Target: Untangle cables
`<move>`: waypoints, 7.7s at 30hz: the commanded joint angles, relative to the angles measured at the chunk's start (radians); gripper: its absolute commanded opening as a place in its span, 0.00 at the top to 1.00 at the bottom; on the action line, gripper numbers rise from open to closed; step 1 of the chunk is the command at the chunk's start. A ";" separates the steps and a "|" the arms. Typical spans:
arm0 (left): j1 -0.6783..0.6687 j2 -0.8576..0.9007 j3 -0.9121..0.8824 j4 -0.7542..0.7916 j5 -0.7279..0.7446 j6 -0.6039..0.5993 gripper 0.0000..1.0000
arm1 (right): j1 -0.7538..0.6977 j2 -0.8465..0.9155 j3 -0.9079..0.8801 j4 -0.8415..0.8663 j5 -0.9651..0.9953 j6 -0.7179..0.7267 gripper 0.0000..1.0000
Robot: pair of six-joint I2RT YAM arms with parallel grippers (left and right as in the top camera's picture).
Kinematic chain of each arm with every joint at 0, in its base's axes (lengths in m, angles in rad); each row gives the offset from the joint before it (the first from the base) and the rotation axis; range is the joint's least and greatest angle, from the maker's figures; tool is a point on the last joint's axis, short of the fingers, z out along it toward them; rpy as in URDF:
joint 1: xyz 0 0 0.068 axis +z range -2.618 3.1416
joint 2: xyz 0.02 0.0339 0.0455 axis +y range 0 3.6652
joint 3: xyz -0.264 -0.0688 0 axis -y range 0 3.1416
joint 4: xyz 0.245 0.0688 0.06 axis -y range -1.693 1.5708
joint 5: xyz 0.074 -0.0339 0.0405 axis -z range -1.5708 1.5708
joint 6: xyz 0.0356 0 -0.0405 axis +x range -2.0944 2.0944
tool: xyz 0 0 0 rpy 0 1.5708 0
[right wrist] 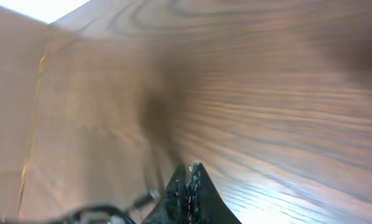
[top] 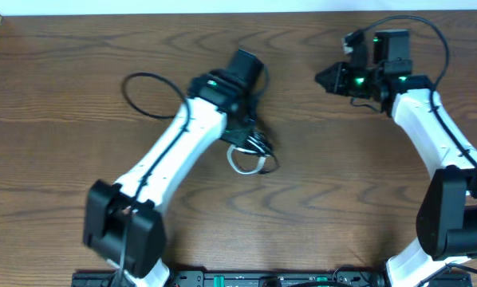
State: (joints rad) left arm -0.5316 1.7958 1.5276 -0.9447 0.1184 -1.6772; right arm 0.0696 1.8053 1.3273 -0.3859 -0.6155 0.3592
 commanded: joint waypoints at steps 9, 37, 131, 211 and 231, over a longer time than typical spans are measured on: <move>-0.080 0.206 0.021 0.149 0.030 -0.159 0.44 | -0.016 -0.029 0.000 -0.053 0.071 0.037 0.99; 0.099 0.235 0.021 0.316 -0.078 0.220 0.93 | 0.114 -0.029 0.000 -0.003 -0.108 -0.090 0.92; 0.290 0.234 0.022 0.532 0.563 0.243 0.93 | 0.221 -0.019 0.000 0.066 0.207 0.076 0.99; 0.298 0.234 0.022 0.482 0.361 -0.083 0.92 | 0.281 0.127 0.000 0.177 0.292 0.158 0.99; 0.332 0.234 0.022 0.505 0.350 1.149 0.93 | 0.049 -0.254 0.000 -0.138 0.238 -0.035 0.99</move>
State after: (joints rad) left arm -0.1967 2.0247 1.5341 -0.4583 0.3855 -0.7990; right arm 0.1177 1.5505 1.3254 -0.5140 -0.3672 0.3546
